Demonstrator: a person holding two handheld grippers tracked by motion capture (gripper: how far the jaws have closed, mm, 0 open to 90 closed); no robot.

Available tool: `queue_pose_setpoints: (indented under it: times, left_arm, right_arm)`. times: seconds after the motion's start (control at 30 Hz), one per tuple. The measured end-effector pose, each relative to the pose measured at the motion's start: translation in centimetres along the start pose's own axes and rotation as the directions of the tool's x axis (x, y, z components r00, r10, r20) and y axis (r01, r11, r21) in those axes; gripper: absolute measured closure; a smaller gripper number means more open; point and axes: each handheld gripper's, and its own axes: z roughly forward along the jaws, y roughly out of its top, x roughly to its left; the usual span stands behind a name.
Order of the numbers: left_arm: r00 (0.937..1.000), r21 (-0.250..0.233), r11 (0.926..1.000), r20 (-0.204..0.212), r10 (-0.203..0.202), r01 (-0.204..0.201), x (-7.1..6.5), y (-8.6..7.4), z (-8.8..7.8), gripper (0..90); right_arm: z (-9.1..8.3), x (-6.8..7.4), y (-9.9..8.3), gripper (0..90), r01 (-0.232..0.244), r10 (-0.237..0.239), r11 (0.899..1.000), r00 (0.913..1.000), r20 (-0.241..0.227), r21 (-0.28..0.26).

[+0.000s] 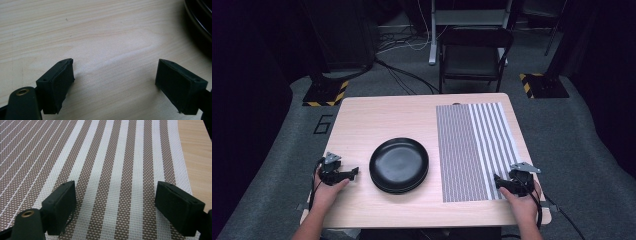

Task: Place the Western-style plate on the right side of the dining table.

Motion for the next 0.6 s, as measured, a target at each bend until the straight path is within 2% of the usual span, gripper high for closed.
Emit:
queue_pose_setpoints:
  times: [0.6]
  left_arm:
    - [1.0000,0.007,1.0000,0.001,0.002,-0.002,-0.02,0.01,-0.12,16.3]
  right_arm:
    - [0.05,-0.05,0.05,16.6,0.006,-0.006,1.000,1.0000,-0.007,0.001]
